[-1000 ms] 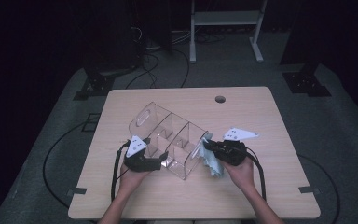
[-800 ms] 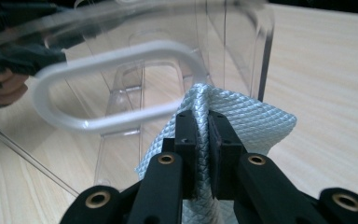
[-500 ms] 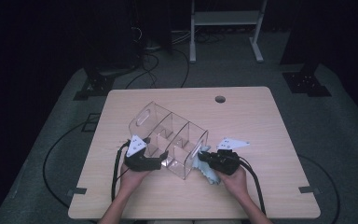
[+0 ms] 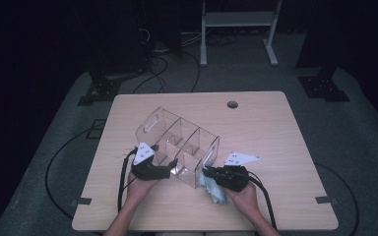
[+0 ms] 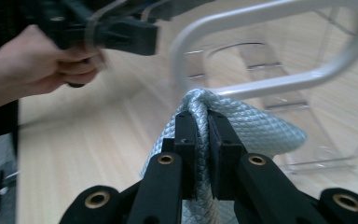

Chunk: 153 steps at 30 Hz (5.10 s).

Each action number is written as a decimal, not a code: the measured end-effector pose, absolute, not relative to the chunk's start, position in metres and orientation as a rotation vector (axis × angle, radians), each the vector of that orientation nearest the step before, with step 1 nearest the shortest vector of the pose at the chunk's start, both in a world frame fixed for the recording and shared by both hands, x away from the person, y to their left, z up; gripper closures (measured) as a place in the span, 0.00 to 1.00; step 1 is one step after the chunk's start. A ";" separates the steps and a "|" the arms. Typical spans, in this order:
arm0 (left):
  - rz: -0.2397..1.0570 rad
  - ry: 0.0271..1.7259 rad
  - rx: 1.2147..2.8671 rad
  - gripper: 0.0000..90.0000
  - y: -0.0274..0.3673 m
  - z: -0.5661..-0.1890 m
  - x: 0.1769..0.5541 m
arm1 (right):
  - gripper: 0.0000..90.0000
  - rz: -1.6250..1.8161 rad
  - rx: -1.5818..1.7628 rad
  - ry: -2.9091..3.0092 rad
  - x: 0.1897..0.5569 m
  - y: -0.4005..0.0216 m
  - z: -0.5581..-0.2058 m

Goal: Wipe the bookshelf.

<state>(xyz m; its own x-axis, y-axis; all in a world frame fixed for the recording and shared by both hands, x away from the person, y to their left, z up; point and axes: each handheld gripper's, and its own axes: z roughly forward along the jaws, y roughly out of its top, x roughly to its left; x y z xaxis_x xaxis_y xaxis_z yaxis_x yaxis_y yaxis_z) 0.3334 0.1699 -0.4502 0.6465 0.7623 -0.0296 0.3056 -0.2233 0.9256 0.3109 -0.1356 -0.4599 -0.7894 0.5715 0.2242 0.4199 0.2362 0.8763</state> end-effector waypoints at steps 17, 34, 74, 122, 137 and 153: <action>0.515 0.831 1.805 0.05 0.168 -0.450 0.332 | 0.92 1.628 0.893 2.368 0.298 -0.131 -0.453; 0.494 0.765 1.842 0.04 0.141 -0.451 0.317 | 0.92 1.548 1.021 2.268 0.316 -0.176 -0.451; 0.536 0.626 1.797 0.10 0.176 -0.408 0.299 | 0.92 1.522 1.061 2.245 0.311 -0.197 -0.450; 0.384 0.620 1.861 0.40 0.197 -0.434 0.356 | 0.92 1.500 1.130 2.151 0.322 -0.216 -0.445; 0.386 0.576 1.885 0.54 0.190 -0.435 0.316 | 0.92 1.507 1.076 2.080 0.322 -0.225 -0.423; 0.421 0.615 1.862 0.54 0.187 -0.436 0.306 | 0.92 1.479 1.101 2.055 0.328 -0.225 -0.433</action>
<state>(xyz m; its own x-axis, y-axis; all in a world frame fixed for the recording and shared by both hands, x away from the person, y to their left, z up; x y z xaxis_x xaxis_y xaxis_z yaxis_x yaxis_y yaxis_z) 0.3061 0.1869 -0.4362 0.8037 0.5951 -0.0017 0.2146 -0.2872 0.9335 0.3279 -0.2248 -0.4332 -0.6218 0.7714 0.1354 0.3733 0.1400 0.9171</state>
